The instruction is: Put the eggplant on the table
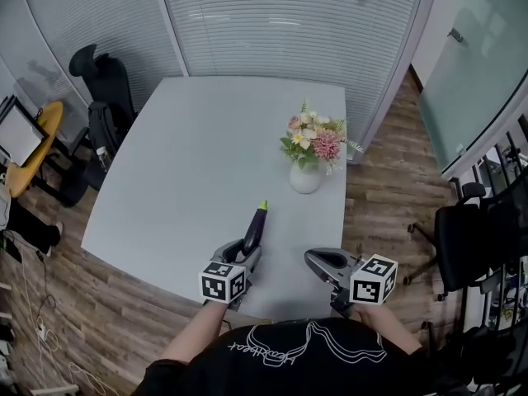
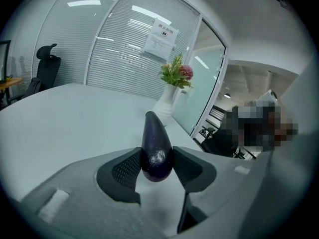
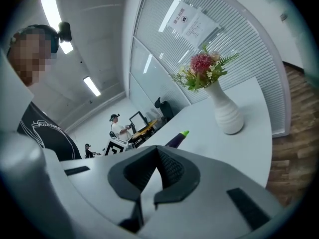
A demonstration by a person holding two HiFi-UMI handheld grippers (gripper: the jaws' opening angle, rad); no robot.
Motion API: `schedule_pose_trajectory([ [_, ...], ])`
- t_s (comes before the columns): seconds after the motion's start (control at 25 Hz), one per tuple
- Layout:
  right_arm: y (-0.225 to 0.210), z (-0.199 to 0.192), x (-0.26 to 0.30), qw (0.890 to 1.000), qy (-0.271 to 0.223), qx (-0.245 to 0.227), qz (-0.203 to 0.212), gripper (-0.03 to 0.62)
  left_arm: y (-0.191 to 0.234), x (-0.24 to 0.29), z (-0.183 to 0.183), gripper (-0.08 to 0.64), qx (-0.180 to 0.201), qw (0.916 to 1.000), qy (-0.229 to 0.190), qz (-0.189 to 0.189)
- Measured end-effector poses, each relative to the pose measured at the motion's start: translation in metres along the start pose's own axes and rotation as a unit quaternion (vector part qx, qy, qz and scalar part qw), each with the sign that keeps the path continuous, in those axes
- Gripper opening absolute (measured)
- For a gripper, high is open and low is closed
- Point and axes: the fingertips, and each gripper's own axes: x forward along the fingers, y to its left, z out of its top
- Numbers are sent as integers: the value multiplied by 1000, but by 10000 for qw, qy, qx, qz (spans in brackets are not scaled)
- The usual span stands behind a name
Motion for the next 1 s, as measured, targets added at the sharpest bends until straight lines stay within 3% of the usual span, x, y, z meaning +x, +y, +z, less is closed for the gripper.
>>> schedule_pose_trajectory([
  [1.0,-24,-5,-22,9989,-214,235,-332,9,13,42,-55,206,337,9956,869,66],
])
